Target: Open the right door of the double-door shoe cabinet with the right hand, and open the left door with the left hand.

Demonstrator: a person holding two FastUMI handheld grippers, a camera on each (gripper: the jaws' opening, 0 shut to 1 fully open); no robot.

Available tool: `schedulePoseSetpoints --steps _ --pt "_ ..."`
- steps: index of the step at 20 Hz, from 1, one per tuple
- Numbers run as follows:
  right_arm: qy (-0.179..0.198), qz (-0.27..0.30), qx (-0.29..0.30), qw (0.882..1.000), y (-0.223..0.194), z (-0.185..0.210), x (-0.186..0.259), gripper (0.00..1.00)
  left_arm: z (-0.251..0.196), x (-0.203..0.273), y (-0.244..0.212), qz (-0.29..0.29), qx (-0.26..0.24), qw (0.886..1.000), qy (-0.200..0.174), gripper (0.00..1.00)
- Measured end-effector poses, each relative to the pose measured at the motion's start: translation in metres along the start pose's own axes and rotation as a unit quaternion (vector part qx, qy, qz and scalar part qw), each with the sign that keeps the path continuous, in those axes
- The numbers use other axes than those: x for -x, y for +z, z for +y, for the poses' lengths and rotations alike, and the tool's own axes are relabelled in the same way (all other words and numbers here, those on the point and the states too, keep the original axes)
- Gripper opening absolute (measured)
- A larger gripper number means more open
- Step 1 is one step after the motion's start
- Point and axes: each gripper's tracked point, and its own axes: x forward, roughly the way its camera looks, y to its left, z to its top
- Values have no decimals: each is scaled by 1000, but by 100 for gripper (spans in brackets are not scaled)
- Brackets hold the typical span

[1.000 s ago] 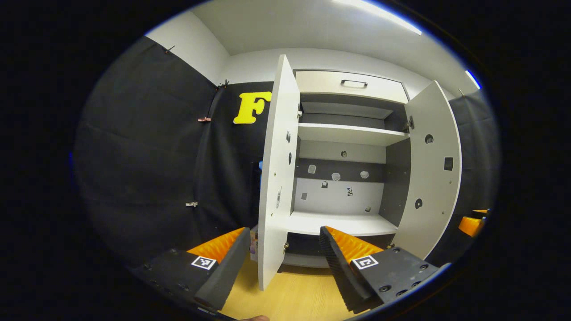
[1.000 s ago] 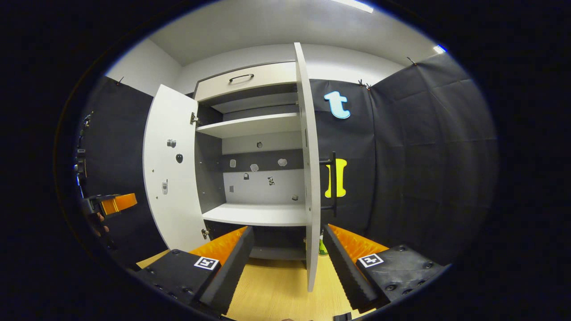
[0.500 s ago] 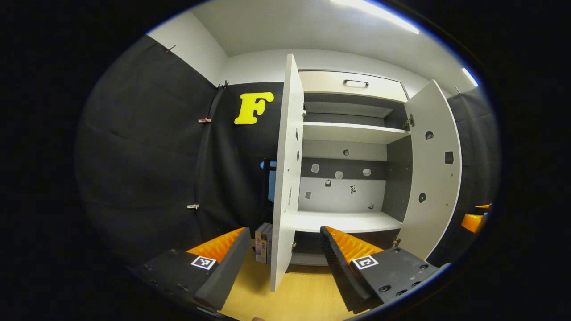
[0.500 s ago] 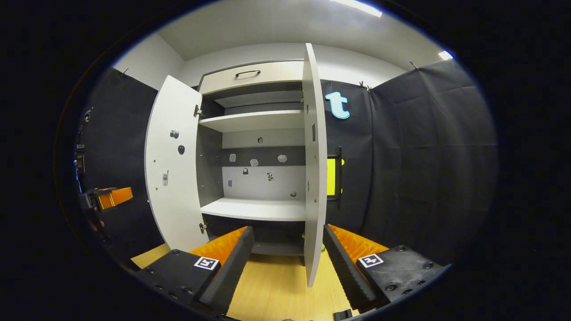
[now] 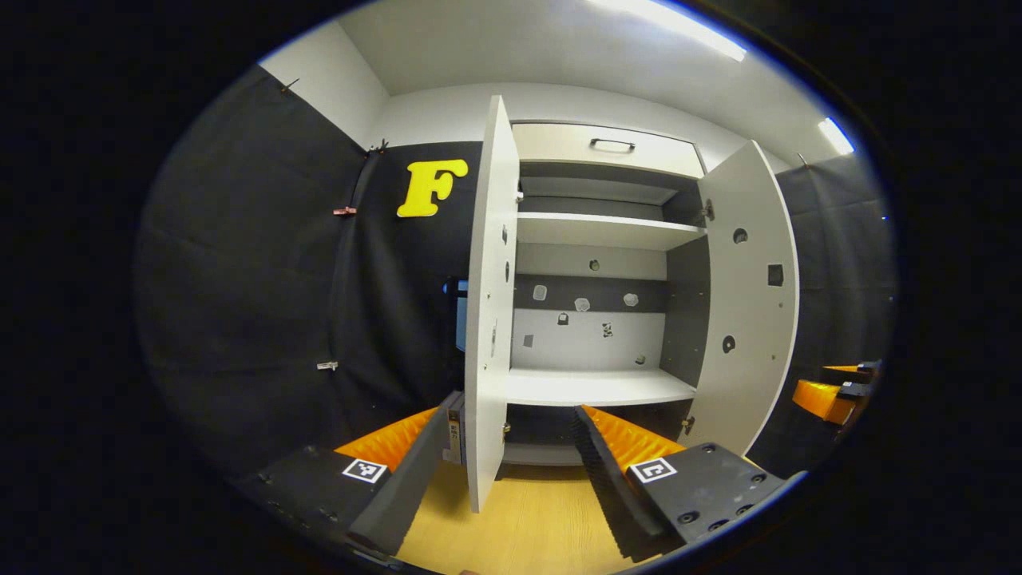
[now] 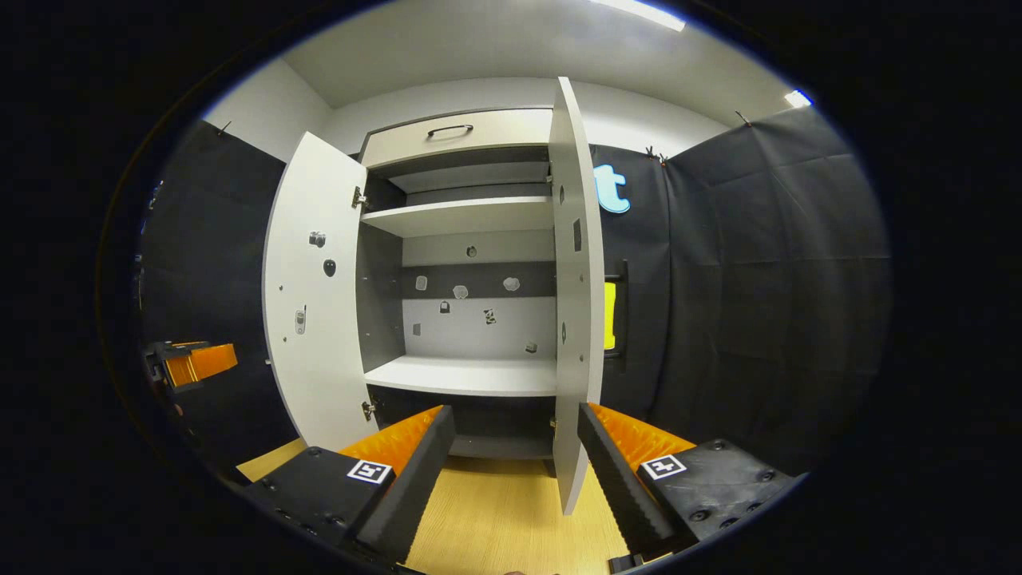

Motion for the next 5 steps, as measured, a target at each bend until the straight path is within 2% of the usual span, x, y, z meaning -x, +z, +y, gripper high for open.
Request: schedulePoseSetpoints --steps 5 --pt "11 31 0 999 -16 10 -8 98 -14 9 -2 4 -34 999 -14 95"
